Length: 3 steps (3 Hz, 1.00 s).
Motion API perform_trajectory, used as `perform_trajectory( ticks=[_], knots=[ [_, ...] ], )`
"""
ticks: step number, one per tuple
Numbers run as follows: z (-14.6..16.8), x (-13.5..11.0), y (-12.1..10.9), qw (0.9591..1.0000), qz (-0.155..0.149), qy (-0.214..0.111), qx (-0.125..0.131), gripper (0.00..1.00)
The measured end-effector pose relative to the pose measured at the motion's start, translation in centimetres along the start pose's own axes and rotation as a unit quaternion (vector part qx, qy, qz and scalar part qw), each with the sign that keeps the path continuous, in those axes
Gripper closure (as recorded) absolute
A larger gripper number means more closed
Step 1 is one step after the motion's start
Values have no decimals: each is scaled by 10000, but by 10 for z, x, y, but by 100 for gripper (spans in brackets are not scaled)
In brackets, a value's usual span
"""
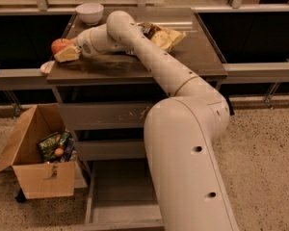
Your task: Place apple into bottom drawer
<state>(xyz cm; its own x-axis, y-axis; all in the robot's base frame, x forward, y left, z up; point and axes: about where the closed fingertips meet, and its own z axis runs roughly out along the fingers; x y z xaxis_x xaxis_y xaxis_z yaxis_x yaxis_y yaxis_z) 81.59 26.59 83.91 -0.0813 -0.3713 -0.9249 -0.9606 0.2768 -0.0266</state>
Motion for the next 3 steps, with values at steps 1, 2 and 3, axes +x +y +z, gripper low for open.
perform_trajectory(
  ticks=[1,2,3],
  knots=[
    [-9,-3,2,9995,-261,-144,-71,83],
    [-71,-12,17,9917,-1101,-576,-340,100],
    [-115,-9,28,9839,-1598,-723,-351,100]
  ],
)
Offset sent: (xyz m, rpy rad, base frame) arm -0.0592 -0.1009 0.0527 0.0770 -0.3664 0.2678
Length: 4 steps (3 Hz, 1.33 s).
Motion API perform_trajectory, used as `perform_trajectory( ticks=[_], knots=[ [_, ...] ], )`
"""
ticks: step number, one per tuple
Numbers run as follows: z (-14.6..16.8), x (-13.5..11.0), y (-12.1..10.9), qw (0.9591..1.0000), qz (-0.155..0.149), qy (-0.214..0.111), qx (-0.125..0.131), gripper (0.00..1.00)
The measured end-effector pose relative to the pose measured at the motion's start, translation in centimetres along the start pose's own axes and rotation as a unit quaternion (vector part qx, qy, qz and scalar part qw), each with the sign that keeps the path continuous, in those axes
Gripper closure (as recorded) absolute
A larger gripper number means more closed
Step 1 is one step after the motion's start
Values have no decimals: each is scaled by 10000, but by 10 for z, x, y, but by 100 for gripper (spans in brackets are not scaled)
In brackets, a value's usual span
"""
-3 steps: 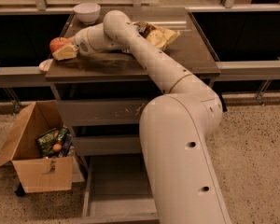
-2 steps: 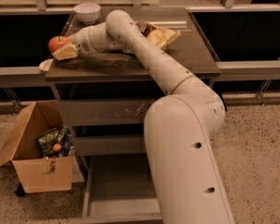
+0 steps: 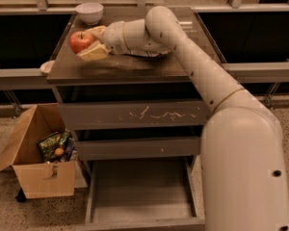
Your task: Place apple into bottom drawer
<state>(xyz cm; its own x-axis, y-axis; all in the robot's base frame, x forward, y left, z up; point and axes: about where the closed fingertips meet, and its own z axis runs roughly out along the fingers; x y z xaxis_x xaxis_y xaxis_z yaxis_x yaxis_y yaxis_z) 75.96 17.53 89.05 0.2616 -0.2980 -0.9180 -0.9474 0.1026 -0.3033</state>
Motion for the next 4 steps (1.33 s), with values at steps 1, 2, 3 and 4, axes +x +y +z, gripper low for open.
perform_trajectory(
  ticks=[1,2,3,4],
  knots=[
    [-51,-5,14,9991,-398,19,143,100],
    [-50,-6,14,9991,-396,16,137,100],
    [-49,-8,19,9989,-458,30,-15,100],
    [-67,-18,45,9970,-665,130,-365,100]
  ],
)
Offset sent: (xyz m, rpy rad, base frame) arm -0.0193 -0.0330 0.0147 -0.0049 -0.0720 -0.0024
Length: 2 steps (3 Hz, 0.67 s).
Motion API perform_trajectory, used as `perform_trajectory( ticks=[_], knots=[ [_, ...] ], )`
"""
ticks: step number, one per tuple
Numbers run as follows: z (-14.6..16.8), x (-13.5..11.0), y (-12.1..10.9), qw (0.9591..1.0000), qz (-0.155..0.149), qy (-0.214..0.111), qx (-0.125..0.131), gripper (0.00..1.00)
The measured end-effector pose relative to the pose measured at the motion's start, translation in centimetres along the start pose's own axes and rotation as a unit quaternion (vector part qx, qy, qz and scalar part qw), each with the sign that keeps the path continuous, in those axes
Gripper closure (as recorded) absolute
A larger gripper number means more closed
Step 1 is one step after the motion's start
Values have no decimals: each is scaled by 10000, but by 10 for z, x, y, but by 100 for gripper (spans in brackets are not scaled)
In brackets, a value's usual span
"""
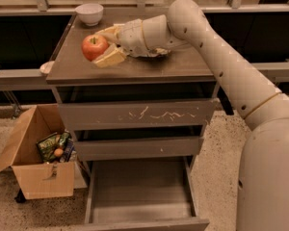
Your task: Place apple into bottom drawer
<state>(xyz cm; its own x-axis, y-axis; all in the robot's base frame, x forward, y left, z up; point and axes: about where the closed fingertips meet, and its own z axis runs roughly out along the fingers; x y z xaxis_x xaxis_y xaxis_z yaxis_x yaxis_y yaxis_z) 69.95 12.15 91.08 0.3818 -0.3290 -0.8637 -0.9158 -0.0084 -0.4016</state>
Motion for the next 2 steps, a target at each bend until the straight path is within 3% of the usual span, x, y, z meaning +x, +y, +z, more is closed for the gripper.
perform_trajectory(
  ticks=[1,2],
  knots=[
    [-24,-8,40,9995,-150,41,-271,100],
    [-48,2,86,9995,-129,-4,-302,100]
  ],
)
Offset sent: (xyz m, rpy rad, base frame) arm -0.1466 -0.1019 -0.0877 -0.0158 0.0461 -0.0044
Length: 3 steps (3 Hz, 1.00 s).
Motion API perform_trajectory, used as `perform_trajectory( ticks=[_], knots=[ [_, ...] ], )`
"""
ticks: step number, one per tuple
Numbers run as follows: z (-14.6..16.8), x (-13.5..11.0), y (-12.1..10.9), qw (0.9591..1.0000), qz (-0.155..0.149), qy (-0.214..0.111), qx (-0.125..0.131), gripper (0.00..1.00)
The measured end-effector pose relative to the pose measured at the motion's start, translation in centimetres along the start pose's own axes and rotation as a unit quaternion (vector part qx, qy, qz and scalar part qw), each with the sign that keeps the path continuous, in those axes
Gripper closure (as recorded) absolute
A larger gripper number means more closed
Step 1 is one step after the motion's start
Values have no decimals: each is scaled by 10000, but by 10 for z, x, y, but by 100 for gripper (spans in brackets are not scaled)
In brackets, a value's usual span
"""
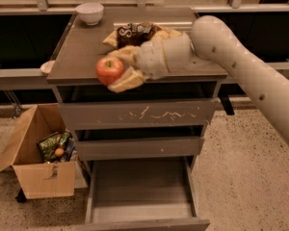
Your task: Place apple into bottom drawer
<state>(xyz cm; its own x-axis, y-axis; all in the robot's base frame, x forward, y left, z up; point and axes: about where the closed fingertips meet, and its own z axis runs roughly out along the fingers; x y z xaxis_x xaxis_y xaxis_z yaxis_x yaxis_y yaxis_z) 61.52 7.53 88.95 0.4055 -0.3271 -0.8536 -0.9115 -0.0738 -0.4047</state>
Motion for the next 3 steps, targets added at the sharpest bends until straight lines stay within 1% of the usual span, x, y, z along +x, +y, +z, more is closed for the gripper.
perform_trajectory(
  ticks=[1,2,3],
  knots=[
    [-16,48,69,9989,432,39,160,100],
    [-16,47,68,9990,426,35,164,100],
    [-15,54,71,9986,476,94,198,100]
  ],
)
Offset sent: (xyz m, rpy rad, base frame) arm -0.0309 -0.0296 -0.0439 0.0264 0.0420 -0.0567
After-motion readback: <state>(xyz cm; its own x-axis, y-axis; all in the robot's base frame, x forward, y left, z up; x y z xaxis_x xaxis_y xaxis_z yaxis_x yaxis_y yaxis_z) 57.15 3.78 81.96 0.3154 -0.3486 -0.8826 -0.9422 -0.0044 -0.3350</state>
